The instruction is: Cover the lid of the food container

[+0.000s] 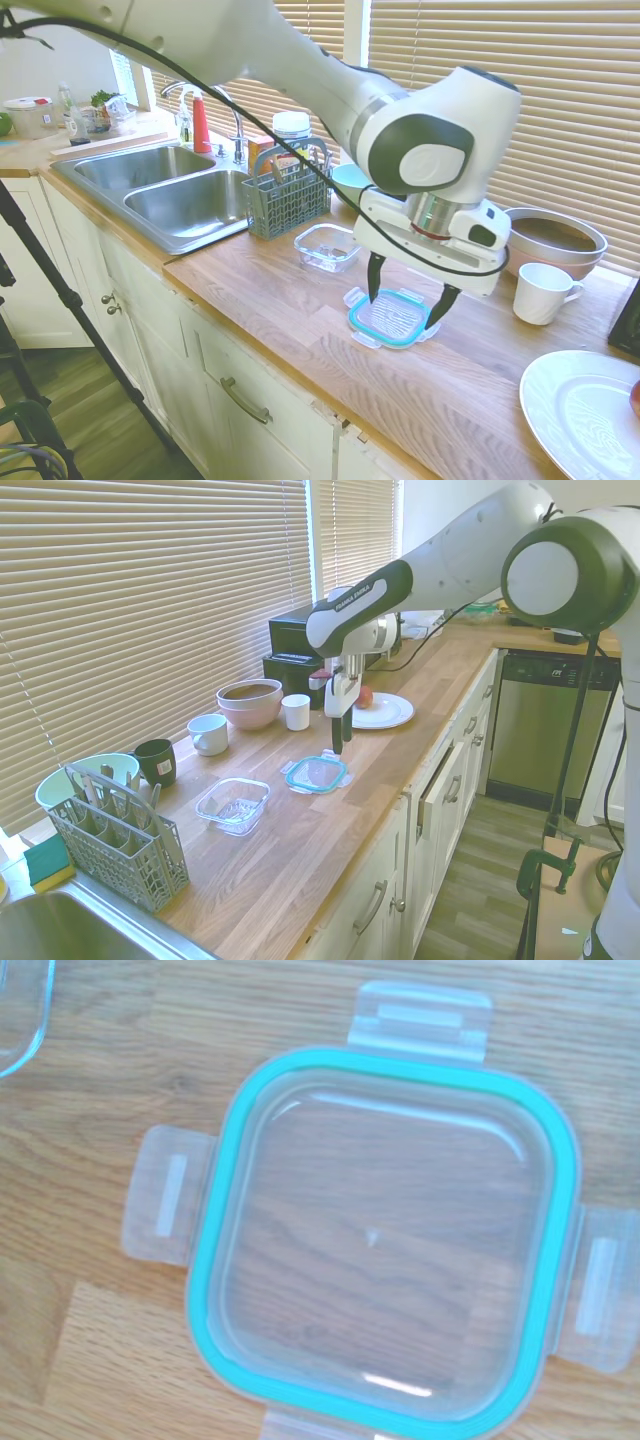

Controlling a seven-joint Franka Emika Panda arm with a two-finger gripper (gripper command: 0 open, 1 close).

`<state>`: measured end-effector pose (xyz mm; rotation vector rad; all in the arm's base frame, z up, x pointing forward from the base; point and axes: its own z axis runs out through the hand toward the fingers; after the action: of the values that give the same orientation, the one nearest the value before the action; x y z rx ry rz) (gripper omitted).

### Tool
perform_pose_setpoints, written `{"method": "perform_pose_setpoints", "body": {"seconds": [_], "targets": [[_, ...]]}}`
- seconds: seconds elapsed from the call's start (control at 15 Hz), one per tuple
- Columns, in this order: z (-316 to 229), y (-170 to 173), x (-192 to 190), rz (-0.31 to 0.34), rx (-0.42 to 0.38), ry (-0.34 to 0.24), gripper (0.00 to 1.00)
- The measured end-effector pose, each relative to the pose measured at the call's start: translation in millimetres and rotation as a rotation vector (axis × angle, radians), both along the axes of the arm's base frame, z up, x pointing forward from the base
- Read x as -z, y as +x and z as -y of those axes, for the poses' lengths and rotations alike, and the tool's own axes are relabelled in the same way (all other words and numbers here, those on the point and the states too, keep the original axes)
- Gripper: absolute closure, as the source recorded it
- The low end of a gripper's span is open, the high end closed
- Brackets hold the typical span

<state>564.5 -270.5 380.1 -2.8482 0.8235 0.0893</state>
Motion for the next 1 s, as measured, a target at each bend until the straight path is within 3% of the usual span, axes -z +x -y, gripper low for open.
{"method": "perform_pose_setpoints", "body": {"seconds": [0.33, 1.0], "targets": [[32, 18, 13, -0.008, -0.014, 0.052, 0.0], [21, 54, 41, -0.038, -0.054, 0.116, 0.0]]}}
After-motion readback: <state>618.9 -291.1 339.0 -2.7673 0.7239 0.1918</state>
